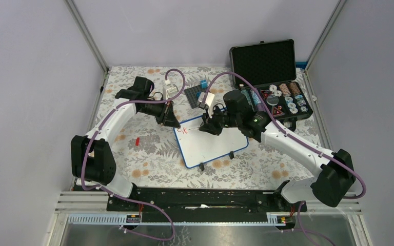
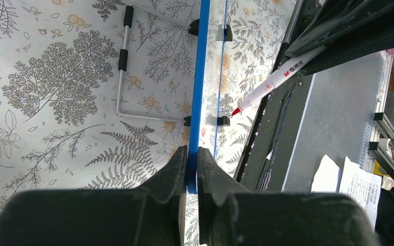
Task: Write a sentence on the whiteboard
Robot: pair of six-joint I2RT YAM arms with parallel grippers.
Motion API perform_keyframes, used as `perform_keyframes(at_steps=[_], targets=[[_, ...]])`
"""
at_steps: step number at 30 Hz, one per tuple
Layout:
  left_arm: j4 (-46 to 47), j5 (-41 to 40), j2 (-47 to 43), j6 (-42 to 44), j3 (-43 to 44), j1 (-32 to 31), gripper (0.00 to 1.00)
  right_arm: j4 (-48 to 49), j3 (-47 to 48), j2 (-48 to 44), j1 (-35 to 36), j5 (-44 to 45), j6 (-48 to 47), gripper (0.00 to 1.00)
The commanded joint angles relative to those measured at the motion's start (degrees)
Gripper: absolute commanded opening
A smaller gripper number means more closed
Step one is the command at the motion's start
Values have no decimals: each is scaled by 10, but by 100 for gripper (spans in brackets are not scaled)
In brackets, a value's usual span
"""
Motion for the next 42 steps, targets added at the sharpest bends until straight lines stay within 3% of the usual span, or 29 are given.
perform_keyframes(at_steps=[1,5,42], targets=[[26,0,-16,5,-3,0,4,26,8,9,0,13,5,0],[26,1,-15,5,-3,-1,0,27,11,12,1,15,6,0],[26,5,-13,4,-6,-1,0,39,33,36,3,25,6,0]])
